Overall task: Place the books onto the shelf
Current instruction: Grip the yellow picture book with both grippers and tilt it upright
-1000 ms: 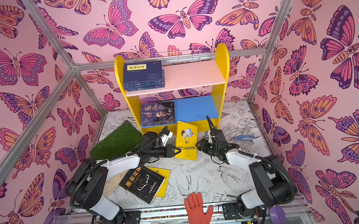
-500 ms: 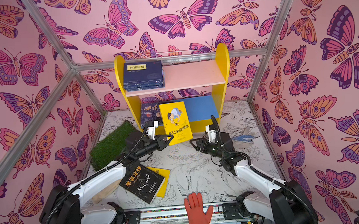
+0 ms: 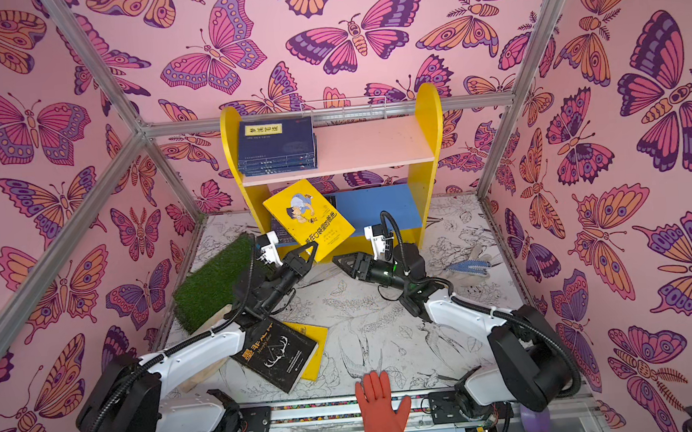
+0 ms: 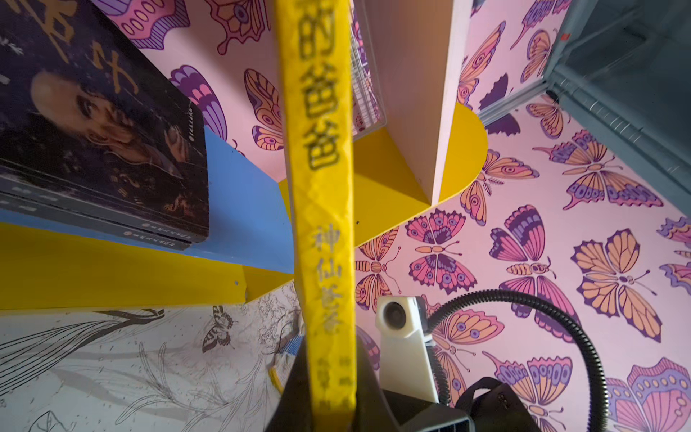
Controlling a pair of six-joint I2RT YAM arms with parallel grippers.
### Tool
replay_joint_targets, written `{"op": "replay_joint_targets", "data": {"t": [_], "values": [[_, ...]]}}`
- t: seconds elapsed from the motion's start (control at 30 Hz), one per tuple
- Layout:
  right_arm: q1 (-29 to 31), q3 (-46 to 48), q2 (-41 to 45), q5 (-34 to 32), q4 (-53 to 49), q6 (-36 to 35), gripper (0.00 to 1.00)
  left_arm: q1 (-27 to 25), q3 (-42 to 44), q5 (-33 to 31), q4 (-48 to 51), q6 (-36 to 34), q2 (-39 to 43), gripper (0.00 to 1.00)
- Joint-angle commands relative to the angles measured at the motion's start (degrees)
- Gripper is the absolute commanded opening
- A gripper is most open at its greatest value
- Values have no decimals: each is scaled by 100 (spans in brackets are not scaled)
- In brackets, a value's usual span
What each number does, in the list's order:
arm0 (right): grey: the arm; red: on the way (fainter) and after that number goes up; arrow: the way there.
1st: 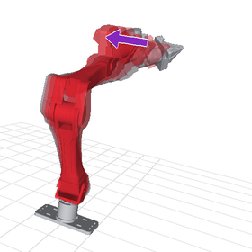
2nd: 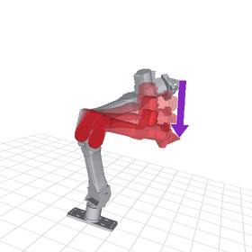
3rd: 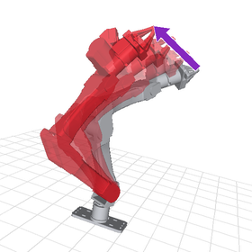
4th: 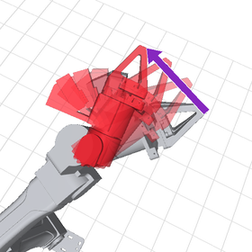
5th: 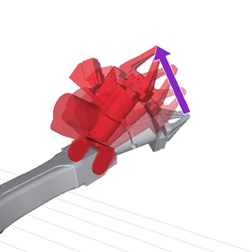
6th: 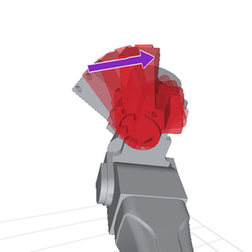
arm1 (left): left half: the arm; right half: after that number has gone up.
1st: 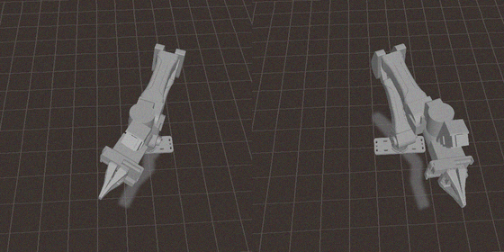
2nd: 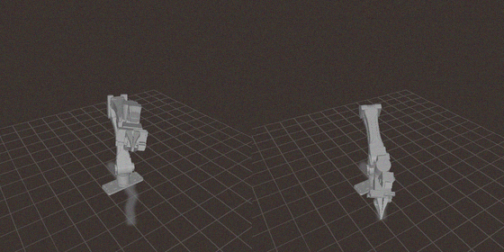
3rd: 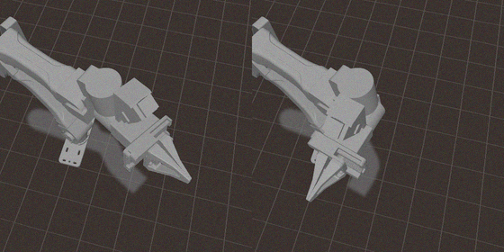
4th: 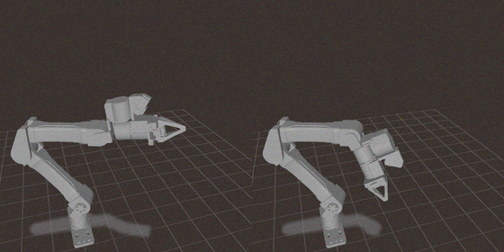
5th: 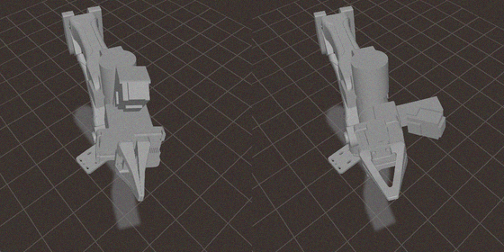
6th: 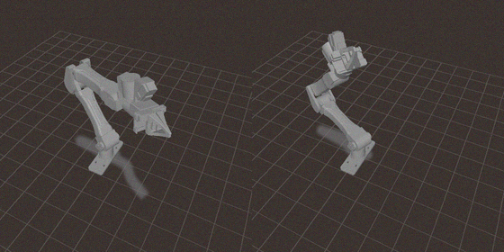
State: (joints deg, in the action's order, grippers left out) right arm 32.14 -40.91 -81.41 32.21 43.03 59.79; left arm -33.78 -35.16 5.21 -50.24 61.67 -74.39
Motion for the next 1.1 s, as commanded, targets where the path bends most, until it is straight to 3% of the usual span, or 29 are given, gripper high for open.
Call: {"op": "replay_joint_targets", "data": {"t": [0.0, 0.33, 0.53, 0.63, 0.73, 0.77, 0.9, 1.07], "values": [[46, -306, -156, -17, 1037, 622, 65, -115, 62, -362, -1064, 124, 14, 0], [375, -751, -824, -348, 2076, 1483, 57, -330, 26, -416, -1646, 232, -351, 0], [316, -650, -910, -825, 2163, 1610, 12, -357, 190, -418, -1375, 76, -197, 0], [206, -514, -574, -874, 1760, 1350, 2, -353, 296, -389, -800, -110, 84, 13], [-120, -468, -421, -393, 1308, 1107, 0, -220, 455, -353, -288, -152, 717, 46], [-279, -462, -374, -100, 1059, 1012, 0, -114, 496, -278, -84, -107, 889, 53], [-847, -568, -279, 1217, 363, 610, 0, 332, 607, 94, 610, -85, 1497, 66], [-1185, -743, -229, 2370, 168, 442, 0, 891, 650, 560, 1501, -93, 1956, 66]]}}
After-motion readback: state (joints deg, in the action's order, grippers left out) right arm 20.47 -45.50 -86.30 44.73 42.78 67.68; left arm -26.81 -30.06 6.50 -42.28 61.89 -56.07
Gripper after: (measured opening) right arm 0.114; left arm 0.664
